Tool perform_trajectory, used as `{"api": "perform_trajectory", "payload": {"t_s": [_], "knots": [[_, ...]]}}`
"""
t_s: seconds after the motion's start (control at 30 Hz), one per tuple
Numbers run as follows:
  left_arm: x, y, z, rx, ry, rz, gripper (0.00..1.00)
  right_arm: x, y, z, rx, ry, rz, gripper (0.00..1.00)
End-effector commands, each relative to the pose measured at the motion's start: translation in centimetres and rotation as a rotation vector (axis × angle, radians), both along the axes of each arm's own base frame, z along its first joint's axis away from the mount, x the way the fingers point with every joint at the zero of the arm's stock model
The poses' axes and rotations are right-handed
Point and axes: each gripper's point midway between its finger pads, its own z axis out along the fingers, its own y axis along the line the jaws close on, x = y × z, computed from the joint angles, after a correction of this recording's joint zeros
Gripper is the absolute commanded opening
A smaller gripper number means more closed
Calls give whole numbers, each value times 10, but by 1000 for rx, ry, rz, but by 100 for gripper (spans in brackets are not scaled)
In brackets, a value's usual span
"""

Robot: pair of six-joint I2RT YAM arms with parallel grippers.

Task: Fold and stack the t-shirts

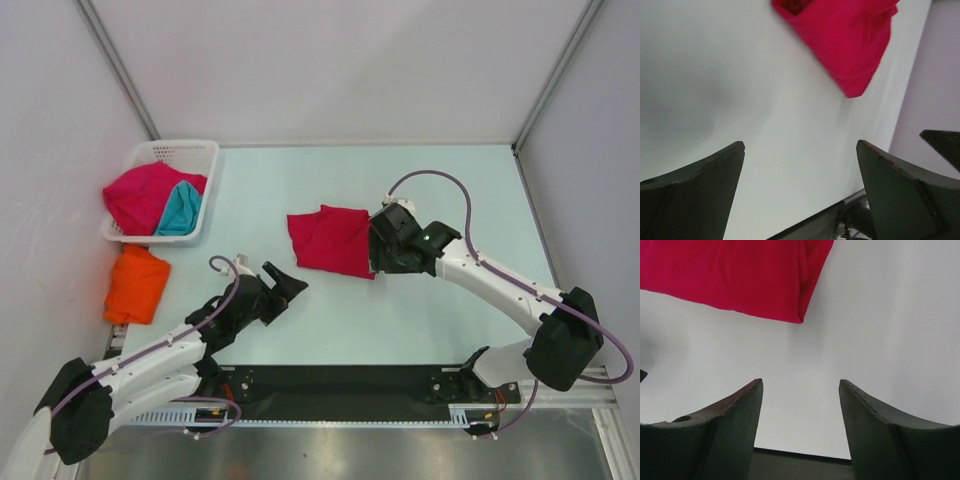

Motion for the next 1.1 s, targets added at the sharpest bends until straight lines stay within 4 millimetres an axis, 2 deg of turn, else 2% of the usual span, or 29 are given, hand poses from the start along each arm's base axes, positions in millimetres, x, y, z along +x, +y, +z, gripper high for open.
{"api": "perform_trajectory", "payload": {"t_s": [0.0,0.03,0.07,0.1,0.13,0.2,0.23,0.3,0.33,0.4,0.43,0.47,0.5,0.53,0.57,0.63,0.67,0.8,0.87,1.07], "knots": [[32,-22,60,-194,-64,105,100,4,-2,37,56,-110,-9,68],[36,-25,57,-175,-51,107,100,4,-3,41,64,-124,-7,68],[43,-32,69,-197,-71,103,100,4,-5,44,70,-132,-8,68],[45,-37,70,-217,-63,104,100,1,-5,50,88,-144,-2,68],[49,-42,64,-219,-41,106,100,1,-5,53,97,-153,2,68],[54,-56,70,-306,-23,100,100,-2,-5,61,127,-169,10,68],[55,-62,56,-304,22,103,100,-3,-5,64,132,-174,19,68],[62,-74,56,-333,55,106,100,-5,-5,69,143,-185,28,69],[65,-76,42,-293,99,125,100,-5,-6,74,153,-196,28,68],[78,-79,44,-229,132,195,100,-4,-8,80,153,-212,36,68],[83,-83,38,-207,152,212,99,-4,-9,87,155,-223,37,68],[94,-93,53,-232,136,218,99,-2,-11,91,148,-234,41,68],[100,-99,56,-246,140,238,100,-1,-14,94,137,-245,36,69],[103,-105,49,-233,158,248,100,0,-17,95,127,-247,31,69],[112,-115,62,-253,147,256,100,2,-17,103,135,-263,28,69],[117,-125,57,-227,148,288,100,2,-21,108,135,-268,23,69],[122,-133,65,-238,133,294,100,1,-22,114,146,-281,20,69],[113,-143,38,-249,208,320,100,-2,-33,126,155,-307,-2,69],[106,-138,24,-237,234,342,100,-2,-38,129,152,-316,-12,69],[70,-127,8,-164,285,435,100,-1,-38,119,145,-299,-5,70]]}}
